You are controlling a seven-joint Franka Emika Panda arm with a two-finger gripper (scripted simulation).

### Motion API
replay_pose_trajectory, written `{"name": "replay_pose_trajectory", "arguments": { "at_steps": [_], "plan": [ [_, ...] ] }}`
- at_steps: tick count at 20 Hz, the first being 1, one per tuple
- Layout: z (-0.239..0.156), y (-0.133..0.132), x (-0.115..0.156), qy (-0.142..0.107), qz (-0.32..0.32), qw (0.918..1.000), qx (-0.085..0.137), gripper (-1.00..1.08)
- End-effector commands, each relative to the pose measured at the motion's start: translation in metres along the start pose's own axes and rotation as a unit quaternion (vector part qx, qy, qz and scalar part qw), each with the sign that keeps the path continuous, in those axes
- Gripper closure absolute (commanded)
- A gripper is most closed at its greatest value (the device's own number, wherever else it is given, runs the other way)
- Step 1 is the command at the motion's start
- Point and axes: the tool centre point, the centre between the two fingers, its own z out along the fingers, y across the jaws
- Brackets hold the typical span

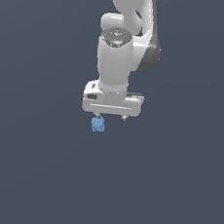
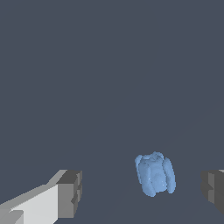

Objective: Pick up the object and move it to a goal position.

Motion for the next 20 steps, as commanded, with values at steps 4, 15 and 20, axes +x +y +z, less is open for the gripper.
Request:
{"name": "replay_pose_trajectory", "arguments": {
  "at_steps": [4, 15, 20],
  "plan": [
    [0.024, 0.014, -0.012, -0.005, -0.017, 0.9998, -0.002, -0.92],
    [0.093, 0.056, -0.060, -0.022, -0.076, 0.9968, -0.007, -0.92],
    [0.108, 0.065, -0.073, -0.026, -0.090, 0.9955, -0.007, -0.92]
  ]
}}
